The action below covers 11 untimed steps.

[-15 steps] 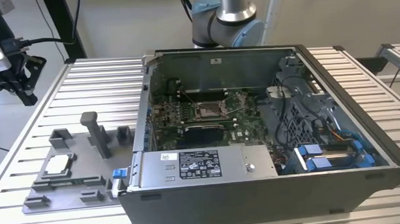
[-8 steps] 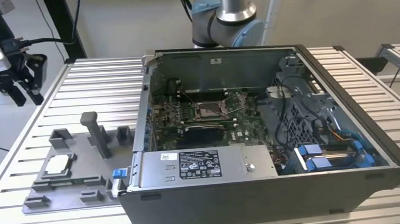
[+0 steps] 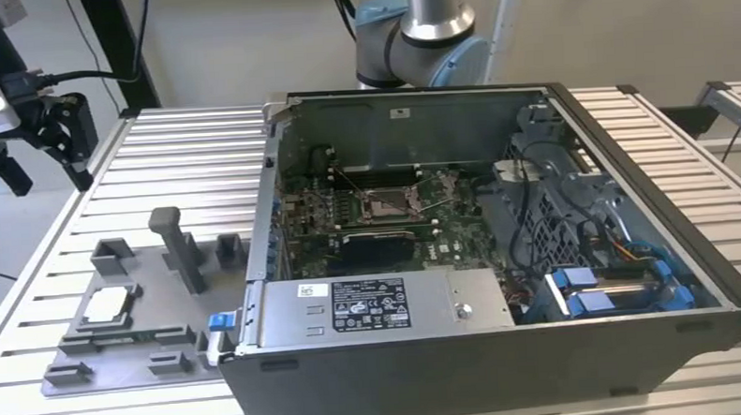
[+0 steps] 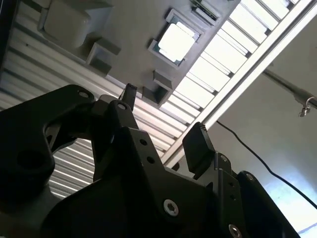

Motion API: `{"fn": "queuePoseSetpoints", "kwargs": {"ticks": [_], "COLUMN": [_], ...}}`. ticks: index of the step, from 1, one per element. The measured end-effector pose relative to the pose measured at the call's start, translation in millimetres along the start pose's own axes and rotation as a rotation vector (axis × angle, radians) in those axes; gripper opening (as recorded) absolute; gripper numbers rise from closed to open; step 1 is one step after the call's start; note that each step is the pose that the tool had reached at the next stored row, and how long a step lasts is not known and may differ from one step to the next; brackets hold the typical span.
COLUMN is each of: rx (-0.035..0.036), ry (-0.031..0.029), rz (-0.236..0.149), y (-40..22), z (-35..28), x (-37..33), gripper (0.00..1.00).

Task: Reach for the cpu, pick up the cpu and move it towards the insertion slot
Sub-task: 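Reach for the cpu, then pick up the cpu and move it towards the insertion slot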

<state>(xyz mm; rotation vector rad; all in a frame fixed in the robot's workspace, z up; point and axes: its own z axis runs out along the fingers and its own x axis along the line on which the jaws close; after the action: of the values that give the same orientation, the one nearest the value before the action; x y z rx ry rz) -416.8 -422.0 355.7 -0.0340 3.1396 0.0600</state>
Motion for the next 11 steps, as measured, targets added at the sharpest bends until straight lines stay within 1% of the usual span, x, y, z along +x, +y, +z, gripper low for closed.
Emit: {"fn": "queuePoseSetpoints", "kwargs": {"ticks": [7,11], "rx": [-0.0001,0.0001], "ry": [-0.0002,-0.0031], "rz": [0.0,0.0], "y": [-0.3,-0.4], "z": [0.2,2.3], "x": [0.2,1.9], "gripper": [0.0,0.0]}}
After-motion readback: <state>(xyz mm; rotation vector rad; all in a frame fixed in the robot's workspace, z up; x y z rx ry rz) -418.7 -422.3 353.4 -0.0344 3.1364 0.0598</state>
